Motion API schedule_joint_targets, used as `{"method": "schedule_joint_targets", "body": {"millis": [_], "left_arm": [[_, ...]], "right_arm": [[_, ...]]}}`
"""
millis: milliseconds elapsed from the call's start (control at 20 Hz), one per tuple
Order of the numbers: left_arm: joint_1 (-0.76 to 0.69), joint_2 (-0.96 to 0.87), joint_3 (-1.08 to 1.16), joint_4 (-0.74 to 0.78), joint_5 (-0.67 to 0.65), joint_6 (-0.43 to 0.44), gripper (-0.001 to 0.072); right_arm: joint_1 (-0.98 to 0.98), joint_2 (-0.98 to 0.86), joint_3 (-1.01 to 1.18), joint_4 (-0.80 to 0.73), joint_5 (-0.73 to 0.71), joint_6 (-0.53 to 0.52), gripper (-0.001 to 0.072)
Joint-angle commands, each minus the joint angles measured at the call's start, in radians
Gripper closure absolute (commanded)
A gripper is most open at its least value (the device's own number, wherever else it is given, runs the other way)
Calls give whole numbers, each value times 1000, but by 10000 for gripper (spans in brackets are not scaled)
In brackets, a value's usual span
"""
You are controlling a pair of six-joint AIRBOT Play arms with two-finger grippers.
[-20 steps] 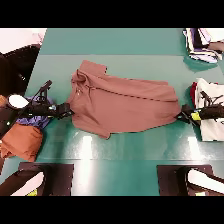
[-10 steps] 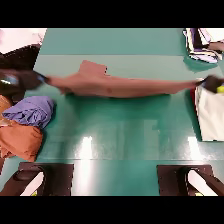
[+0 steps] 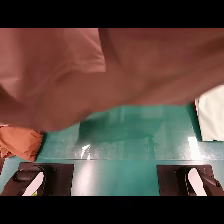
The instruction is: Fold the shirts.
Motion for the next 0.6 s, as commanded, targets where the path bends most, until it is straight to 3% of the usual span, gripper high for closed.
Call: {"method": "schedule_joint_targets", "body": {"millis": [0,200,400,550], "left_arm": [[1,-61,59,35,-41,-12,684],[1,-314,59,34,-256,4,683],[1,-628,59,15,-379,4,682],[1,-854,58,5,-420,4,682]], "right_arm": [[-39,-79,146,-4,127,38,693],[69,-273,166,-69,196,62,693],[265,-552,166,-303,317,108,694],[360,-766,166,-319,325,117,693]]}}
